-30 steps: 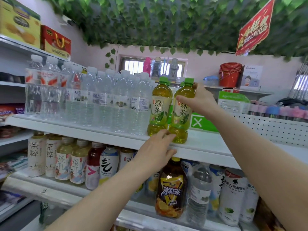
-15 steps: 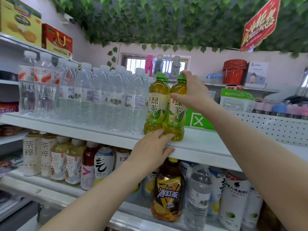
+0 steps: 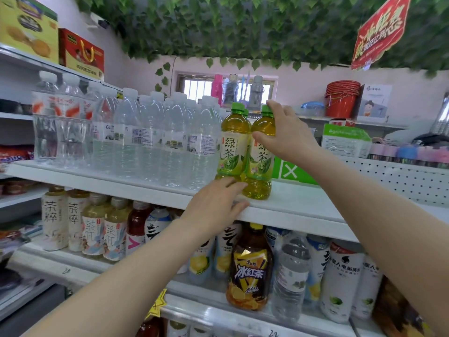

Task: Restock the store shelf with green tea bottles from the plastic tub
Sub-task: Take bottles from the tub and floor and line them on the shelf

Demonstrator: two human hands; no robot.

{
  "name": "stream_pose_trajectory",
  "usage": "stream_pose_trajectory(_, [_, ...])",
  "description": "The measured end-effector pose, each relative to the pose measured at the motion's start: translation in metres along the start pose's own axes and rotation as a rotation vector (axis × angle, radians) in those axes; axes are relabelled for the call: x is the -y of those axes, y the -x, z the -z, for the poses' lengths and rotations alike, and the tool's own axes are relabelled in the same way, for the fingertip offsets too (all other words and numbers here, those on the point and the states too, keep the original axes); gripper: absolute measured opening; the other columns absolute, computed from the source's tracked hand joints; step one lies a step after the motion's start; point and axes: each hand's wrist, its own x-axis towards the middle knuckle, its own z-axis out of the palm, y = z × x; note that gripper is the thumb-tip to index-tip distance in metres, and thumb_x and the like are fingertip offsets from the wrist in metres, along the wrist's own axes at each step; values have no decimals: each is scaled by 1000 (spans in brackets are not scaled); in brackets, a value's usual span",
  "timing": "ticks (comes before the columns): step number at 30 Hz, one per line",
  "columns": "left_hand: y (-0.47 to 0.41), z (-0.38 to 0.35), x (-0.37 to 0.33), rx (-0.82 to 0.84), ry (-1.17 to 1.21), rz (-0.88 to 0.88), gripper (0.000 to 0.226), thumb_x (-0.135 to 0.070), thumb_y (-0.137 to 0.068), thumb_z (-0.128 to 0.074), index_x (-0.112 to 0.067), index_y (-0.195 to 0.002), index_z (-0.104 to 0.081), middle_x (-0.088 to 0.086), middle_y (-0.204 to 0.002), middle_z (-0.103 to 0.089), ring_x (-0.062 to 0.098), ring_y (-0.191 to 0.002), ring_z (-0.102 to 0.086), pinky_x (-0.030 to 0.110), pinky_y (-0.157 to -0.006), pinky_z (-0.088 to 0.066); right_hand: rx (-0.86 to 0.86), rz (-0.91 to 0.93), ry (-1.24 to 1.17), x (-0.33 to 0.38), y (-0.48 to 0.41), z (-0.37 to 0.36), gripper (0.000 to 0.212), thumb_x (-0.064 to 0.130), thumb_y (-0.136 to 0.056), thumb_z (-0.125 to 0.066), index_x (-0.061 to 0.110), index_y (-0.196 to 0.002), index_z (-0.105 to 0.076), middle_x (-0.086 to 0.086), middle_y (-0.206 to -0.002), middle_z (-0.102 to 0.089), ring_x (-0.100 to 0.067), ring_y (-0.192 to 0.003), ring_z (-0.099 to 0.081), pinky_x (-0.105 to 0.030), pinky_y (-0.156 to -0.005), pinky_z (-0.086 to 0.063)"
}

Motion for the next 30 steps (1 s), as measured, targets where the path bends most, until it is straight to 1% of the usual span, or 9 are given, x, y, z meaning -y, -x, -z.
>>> stream_pose_trajectory(6, [34,44,24,-50,-2,-2,51,-43,-100,-45,-25,-147,-40,-2,-144,-46,19,-127,-46,31,-97,-39,-53,20,165,26,38,6,63,42,-96,-54,20,-150,-28,-10,-144,-39,-31,-128,-45,-46,-94,-46])
stream_pose_trajectory(9, [63,56,40,-54,14,17,50,-43,-100,-46,-26,-146,-41,-1,-142,-48,20,-127,-45,33,-98,-40,-47,48,199,48,70,2,59,41,-97,-52,19,-148,-32,-9,-143,-41,-31,-126,-46,-46,-92,-47])
stream_pose_trajectory(14, [125,61,72,-67,5,39,50,-41,-95,-54,-20,-140,-51,3,-136,-55,27,-122,-52,39,-96,-45,11,103,247,86,134,-21,59,41,-96,-53,15,-147,-37,-12,-141,-45,-33,-125,-46,-46,-95,-45])
stream_pose_trajectory(17, [170,57,94,-51,-18,30,50,-40,-94,-56,-14,-136,-55,8,-130,-60,31,-116,-56,40,-89,-48,53,129,242,110,180,-42,57,38,-96,-55,12,-145,-42,-16,-139,-47,-37,-122,-47,-47,-92,-46])
stream_pose_trajectory(20, [225,48,117,-25,-22,38,48,-40,-95,-54,-11,-134,-57,10,-128,-61,33,-113,-58,40,-89,-47,93,167,220,137,232,-69,54,34,-94,-58,6,-140,-47,-20,-132,-51,-41,-115,-52,-48,-89,-49])
stream_pose_trajectory(23, [287,35,138,39,-4,101,47,-36,-95,-58,-11,-135,-56,12,-127,-62,36,-112,-57,42,-89,-46,179,187,158,168,290,-100,52,35,-95,-57,5,-137,-48,-20,-130,-52,-41,-113,-52,-47,-89,-48])
stream_pose_trajectory(25, [329,23,152,84,22,151,45,-32,-95,-60,-9,-133,-57,15,-124,-63,38,-111,-57,42,-89,-46,261,191,100,187,330,-123,52,35,-95,-57,6,-137,-48,-21,-128,-52,-42,-114,-51,-49,-90,-48])
stream_pose_trajectory(27, [374,8,165,135,45,216,46,-33,-95,-59,-11,-135,-56,14,-126,-61,36,-113,-57,42,-89,-46,338,199,43,204,371,-148,51,34,-95,-56,5,-136,-48,-22,-127,-52,-43,-111,-52,-50,-89,-48])
stream_pose_trajectory(30, [444,-18,179,207,73,333,45,-35,-94,-56,-14,-134,-56,10,-126,-61,35,-111,-57,42,-82,-49,475,186,-42,228,434,-189,51,38,-97,-48,4,-135,-50,-21,-127,-53,-41,-108,-53,-47,-85,-49])
